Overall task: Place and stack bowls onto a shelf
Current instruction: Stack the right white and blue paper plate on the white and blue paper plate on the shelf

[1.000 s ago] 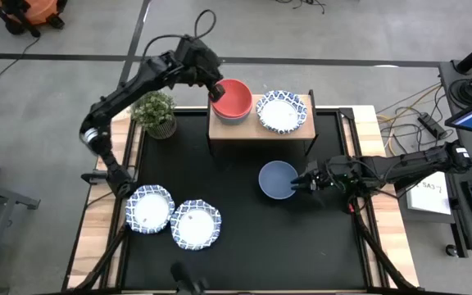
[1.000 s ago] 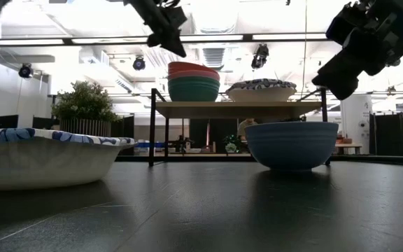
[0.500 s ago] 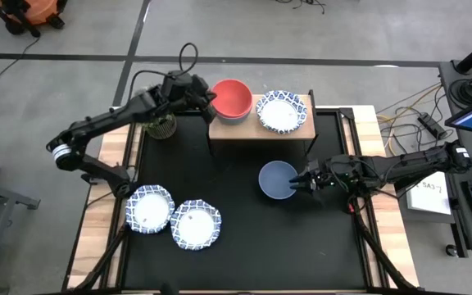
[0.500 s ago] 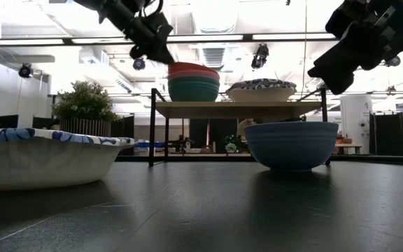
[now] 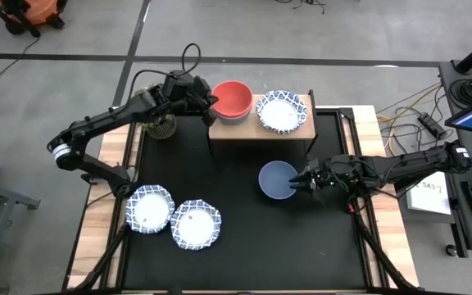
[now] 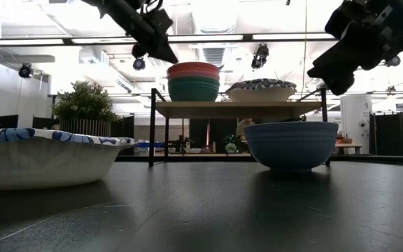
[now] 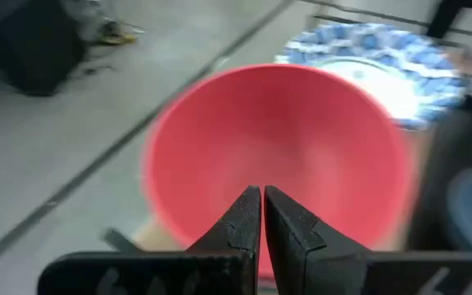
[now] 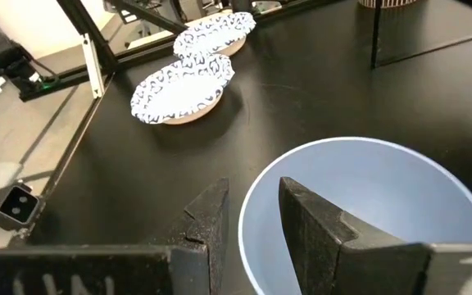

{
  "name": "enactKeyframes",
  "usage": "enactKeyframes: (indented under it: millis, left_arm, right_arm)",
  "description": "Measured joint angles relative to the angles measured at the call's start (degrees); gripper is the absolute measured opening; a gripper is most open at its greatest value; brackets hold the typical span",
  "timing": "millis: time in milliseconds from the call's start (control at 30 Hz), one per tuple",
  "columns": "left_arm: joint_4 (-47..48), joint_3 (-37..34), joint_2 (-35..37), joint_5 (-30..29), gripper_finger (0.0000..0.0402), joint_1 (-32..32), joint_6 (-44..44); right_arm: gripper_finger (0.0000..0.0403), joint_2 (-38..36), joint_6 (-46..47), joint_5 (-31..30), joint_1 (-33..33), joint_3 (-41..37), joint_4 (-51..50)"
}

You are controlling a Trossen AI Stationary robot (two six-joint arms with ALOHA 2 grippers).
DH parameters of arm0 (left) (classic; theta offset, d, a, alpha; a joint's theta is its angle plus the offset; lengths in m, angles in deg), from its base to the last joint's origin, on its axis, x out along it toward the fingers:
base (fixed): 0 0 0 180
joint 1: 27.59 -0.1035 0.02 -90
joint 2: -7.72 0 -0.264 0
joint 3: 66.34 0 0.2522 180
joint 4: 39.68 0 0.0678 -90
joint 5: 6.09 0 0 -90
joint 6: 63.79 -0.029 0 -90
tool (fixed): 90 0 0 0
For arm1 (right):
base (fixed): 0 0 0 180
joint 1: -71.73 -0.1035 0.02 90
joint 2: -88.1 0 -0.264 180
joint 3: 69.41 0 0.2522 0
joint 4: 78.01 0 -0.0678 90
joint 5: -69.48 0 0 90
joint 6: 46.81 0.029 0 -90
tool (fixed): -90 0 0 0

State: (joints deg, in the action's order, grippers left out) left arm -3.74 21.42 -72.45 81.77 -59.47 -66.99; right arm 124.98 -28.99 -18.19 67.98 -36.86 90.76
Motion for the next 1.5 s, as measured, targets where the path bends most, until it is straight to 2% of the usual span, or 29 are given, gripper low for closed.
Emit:
enactKeyframes:
  millis: [133,267,400,533,733,900,1267,1500]
  left_arm:
    - [4.71,1.25,2.13,1.64,0.0001,4.99,2.27]
    - [11.58,0.76,4.73,1.67,0.0001,13.68,6.14]
    - [19.23,0.23,6.07,1.8,0.0001,24.87,15.83]
    - [25.29,0.11,4.41,1.83,0.0001,36.14,26.92]
    - [28.16,0.11,-0.39,1.59,0.0002,48.47,38.88]
    - [28.05,0.1,-5.85,1.37,0.0029,52.64,46.22]
    - [27.29,0.18,-19.01,1.15,0.0151,58.2,50.01]
    - [24.08,0.18,-22.82,4.63,0.0164,60.22,50.8]
  right_arm:
    - [0.0098,0.0,1.73,0.0,-0.03,0.0,-0.01]
    - [0.0098,0.0,2.19,-0.02,-1.29,0.0,0.07]
    - [0.0098,0.0,1.79,-0.04,-3.03,0.02,0.11]
    - [0.0098,0.0,-0.08,-0.87,-4.04,0.02,-0.04]
    - [0.0098,-0.02,-1.85,-0.76,-4.13,0.04,-0.09]
    - [0.0098,-0.09,-2.93,2.53,-4.15,0.07,-0.07]
    - [0.0098,-0.32,-5.22,2.6,-4.15,0.07,-0.04]
    - [0.0098,-0.5,-8.02,2.6,-4.15,0.11,3.39]
